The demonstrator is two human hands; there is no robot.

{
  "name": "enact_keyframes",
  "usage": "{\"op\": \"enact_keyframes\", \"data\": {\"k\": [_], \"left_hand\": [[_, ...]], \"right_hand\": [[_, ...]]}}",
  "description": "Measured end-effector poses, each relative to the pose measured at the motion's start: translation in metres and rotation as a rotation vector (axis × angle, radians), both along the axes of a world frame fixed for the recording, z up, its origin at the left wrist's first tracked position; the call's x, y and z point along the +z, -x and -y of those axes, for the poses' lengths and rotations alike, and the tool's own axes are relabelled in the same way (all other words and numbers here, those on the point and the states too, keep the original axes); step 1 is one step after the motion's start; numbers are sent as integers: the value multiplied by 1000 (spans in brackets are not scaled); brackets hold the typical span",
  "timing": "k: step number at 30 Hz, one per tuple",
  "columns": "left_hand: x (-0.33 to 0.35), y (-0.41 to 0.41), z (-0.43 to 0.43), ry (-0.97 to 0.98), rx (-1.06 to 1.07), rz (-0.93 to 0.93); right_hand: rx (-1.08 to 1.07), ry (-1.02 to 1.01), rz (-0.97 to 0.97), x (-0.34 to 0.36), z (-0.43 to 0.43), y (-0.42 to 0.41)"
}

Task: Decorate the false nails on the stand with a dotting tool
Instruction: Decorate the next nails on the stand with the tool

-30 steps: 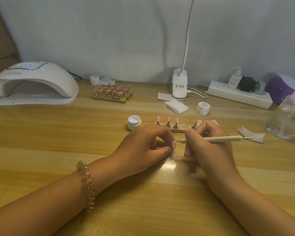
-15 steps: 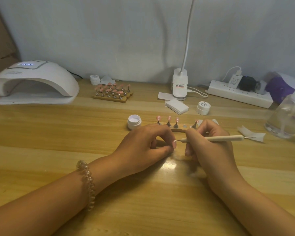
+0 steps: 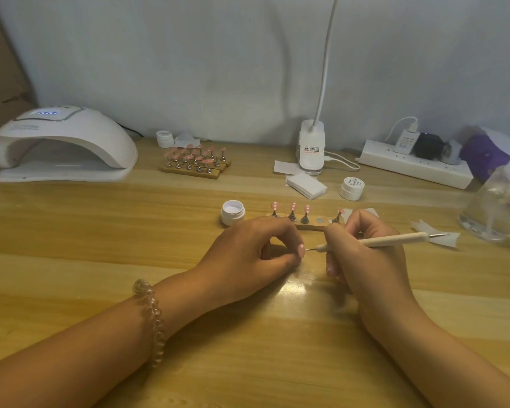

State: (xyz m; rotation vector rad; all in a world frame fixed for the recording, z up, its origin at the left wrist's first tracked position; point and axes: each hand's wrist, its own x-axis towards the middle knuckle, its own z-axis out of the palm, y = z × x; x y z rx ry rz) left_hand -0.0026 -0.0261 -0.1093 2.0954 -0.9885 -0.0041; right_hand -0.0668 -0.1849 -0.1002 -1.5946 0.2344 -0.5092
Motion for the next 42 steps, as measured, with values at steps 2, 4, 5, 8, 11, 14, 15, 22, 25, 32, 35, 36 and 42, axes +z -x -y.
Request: {"op": "enact_keyframes", "data": {"k": [2,4,5,8,11,14,15,22,25,32,35,36,42], "left_hand": [[0,0,0,6,-1,-8],[-1,0,0,6,-4,-13],[0,0,0,5,-5,-13],[0,0,0,-1,-7,-9],[-1,-1,0,-2,-5,-10],[-1,-1,0,5,-6,-14],[-2,-1,0,6,-7,-14],[-1,0,0,7,-10,-14],[-1,0,0,5,-14,-9],[-1,0,0,10,-10,-16],[-1,0,0,5,-12,-10],[-1,-1,0,4,-11,-9],[0,-1,0,5,-15,-7]], "right_hand": [[7,-10,-1,0,0,0],[22,-10,-4,1,0,0],[29,-4,-5,1,0,0],[35,17,-12,0,-1,0],[33,30,-15,0,-1,-1],[30,16,-13,0,0,0],[29,15,-12,0,0,0],[37,23,-23,-1,0,-1],[38,26,-22,-1,0,0],[42,40,-31,-2,1,-1],[40,47,-28,-3,1,-1],[38,49,-30,-3,1,-1],[37,54,-28,-2,1,-1]]}}
